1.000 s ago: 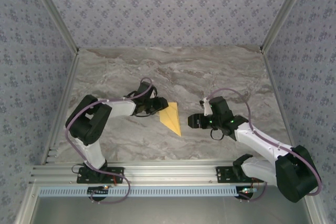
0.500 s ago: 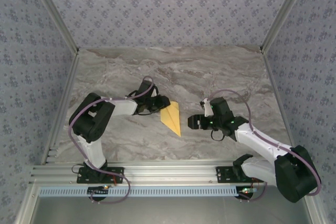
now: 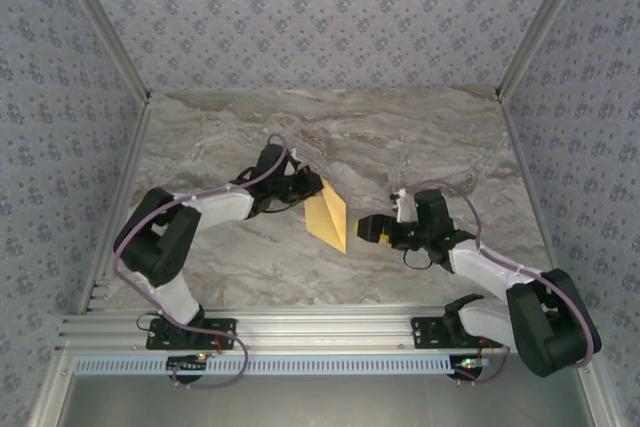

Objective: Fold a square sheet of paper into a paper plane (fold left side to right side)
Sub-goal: Turn over the paper at the center of the table.

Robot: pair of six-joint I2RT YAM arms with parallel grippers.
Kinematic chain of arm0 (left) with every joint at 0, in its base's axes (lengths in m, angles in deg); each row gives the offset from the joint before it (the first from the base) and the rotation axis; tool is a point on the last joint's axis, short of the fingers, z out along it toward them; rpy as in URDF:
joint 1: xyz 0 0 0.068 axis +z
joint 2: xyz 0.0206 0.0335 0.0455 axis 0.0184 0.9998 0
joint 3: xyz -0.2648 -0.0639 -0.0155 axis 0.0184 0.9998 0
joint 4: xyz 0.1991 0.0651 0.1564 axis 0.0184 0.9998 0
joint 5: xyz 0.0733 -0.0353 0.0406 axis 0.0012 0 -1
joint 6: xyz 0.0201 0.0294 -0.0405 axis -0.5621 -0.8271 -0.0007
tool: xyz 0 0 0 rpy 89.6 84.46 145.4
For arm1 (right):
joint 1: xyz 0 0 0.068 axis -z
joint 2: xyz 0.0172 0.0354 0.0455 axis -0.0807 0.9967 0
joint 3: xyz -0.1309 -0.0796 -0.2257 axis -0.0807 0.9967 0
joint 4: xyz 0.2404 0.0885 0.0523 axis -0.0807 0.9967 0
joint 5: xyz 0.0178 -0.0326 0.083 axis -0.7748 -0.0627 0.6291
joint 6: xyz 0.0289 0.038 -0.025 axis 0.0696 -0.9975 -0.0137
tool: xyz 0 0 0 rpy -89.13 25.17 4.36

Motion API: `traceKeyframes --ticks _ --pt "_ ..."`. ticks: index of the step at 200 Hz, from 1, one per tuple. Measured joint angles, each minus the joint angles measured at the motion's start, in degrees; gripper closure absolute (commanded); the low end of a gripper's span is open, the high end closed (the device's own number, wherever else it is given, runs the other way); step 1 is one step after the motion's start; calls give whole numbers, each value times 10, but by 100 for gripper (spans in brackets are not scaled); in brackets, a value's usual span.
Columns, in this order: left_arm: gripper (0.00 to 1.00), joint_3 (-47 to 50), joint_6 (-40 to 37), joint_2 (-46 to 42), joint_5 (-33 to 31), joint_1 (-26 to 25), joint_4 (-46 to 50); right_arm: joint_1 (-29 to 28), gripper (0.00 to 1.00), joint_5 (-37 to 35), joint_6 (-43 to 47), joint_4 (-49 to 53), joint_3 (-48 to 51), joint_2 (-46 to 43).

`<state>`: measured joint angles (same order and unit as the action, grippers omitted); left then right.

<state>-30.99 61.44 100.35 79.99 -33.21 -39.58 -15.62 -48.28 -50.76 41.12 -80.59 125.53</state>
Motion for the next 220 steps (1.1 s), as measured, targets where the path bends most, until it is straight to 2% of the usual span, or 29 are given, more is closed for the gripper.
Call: traceKeyframes --ticks 30,68,124,156,220 --pt "100 1 5 -80 -4 0 3 16 0 63 -58 -97 7 20" --pt "100 1 22 -159 -4 0 3 9 1 121 -123 -205 5 46" --pt "100 1 64 -204 3 0 -6 -62 2 130 -190 -300 -27 82" --pt "100 16 98 -205 17 0 -40 -85 16 125 -224 -356 -48 101" --pt "100 40 132 -207 29 0 -62 -92 63 111 -256 -390 -57 108"
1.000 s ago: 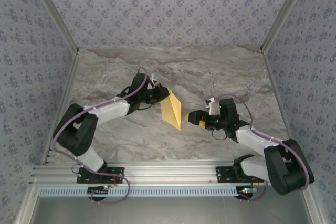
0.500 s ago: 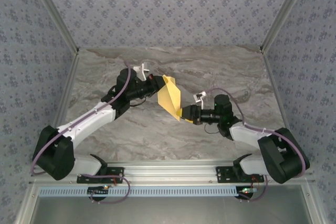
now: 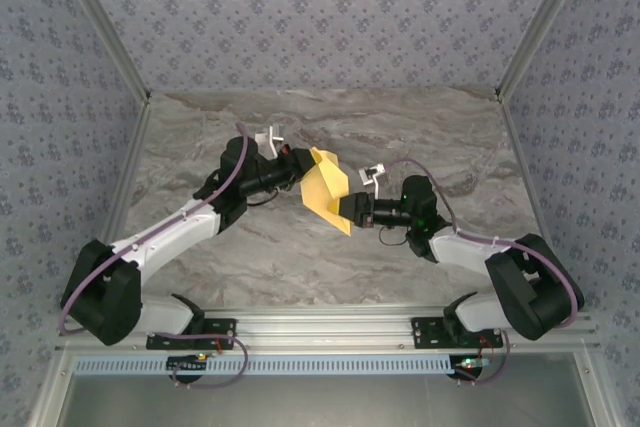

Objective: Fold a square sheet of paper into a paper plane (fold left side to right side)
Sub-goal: Turn over the paper at the center of the table.

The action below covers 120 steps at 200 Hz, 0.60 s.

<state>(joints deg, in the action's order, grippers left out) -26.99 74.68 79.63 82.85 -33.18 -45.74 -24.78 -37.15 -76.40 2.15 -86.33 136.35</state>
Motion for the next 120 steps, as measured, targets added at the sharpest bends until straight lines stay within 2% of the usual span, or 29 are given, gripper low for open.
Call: traceKeyframes --ticks 12,29,46,59,74,104,120 --pt "100 4 0 -2 0 1 0 0 70 -2 12 15 0 -8" --pt "88 15 0 -6 0 4 0 0 77 -10 34 55 0 -28" --pt "70 27 -4 -16 0 11 6 0 83 -19 66 110 -3 -57" --pt "51 34 -17 -30 -3 20 26 0 85 -31 100 172 -12 -83" --pt "39 36 -35 -59 -19 29 71 -2 88 -51 143 250 -28 -110" --pt "32 36 -106 -155 -79 35 196 -20 89 -129 258 442 -87 -150" --pt "31 36 -137 -207 -118 35 265 -49 89 -207 322 555 -134 -155"
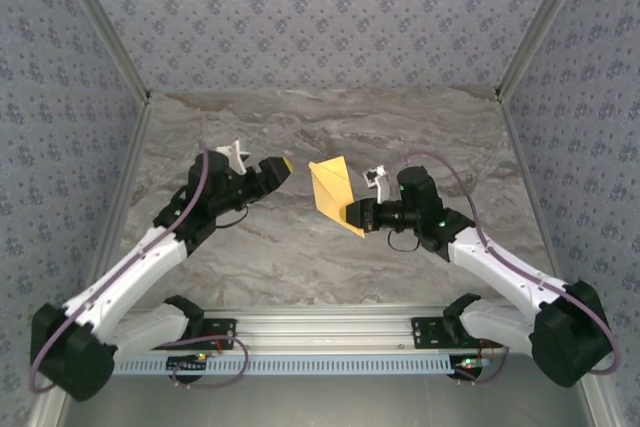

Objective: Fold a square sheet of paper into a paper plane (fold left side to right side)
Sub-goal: Turn over the paper at the center of the table.

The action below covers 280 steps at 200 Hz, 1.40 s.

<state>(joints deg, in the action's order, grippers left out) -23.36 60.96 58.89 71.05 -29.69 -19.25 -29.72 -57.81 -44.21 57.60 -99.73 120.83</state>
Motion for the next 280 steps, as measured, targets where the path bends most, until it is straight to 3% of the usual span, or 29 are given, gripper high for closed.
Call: traceKeyframes --ticks 36,75,105,137,168,222,249,280 --pt "28 12 -39 -97 -82 0 122 -112 90 -259 87 221 -125 49" --pt "27 19 -55 -119 -120 0 187 -212 89 -521 119 389 -246 217" --pt "27 19 -61 -120 -136 0 214 -256 88 -655 123 477 -315 363" --pt "27 19 -63 -120 -139 0 222 -286 87 -749 122 536 -369 493" --pt "26 19 -63 -120 -139 1 223 -310 81 -784 123 561 -397 575" --pt "25 19 -63 -111 -136 4 218 -327 42 -755 137 557 -399 590" --pt "25 34 -60 -87 -118 4 193 -330 26 -703 147 534 -381 537" --pt "24 64 -49 -42 -80 4 136 -337 6 -610 159 478 -335 410"
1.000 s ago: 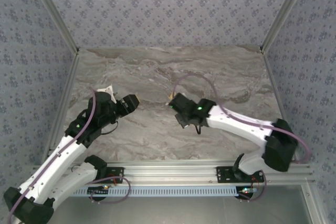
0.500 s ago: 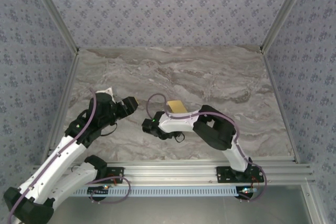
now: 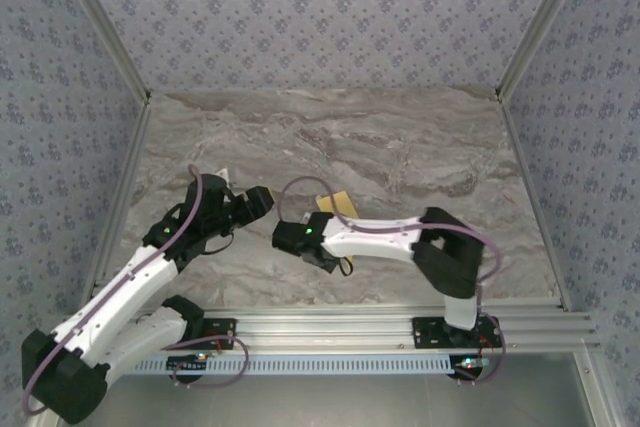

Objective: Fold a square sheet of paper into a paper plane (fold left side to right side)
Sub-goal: Turn over the paper at the center of the table, then pick up the paper from the center of the table.

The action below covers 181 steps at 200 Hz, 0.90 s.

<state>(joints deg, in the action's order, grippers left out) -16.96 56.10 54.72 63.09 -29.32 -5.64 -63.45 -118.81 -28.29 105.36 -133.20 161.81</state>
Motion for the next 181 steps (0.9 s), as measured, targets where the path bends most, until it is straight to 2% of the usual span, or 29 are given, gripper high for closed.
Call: traceKeyframes --ticks 16,40,75,106,137,181 --pt "24 16 9 32 25 0 -40 5 0 48 6 -33 29 -81" --pt "24 29 24 86 54 -12 -102 37 0 113 8 -89 83 -196" --pt "24 29 42 184 80 -50 -198 158 0 224 -8 -189 187 -334" --pt "27 3 47 280 84 -87 -241 263 0 324 -46 -279 295 -437" --pt "29 -47 47 375 86 -110 -287 340 0 402 -88 -338 380 -501" --pt "37 -70 56 465 98 -114 -343 407 0 494 -120 -387 440 -515"
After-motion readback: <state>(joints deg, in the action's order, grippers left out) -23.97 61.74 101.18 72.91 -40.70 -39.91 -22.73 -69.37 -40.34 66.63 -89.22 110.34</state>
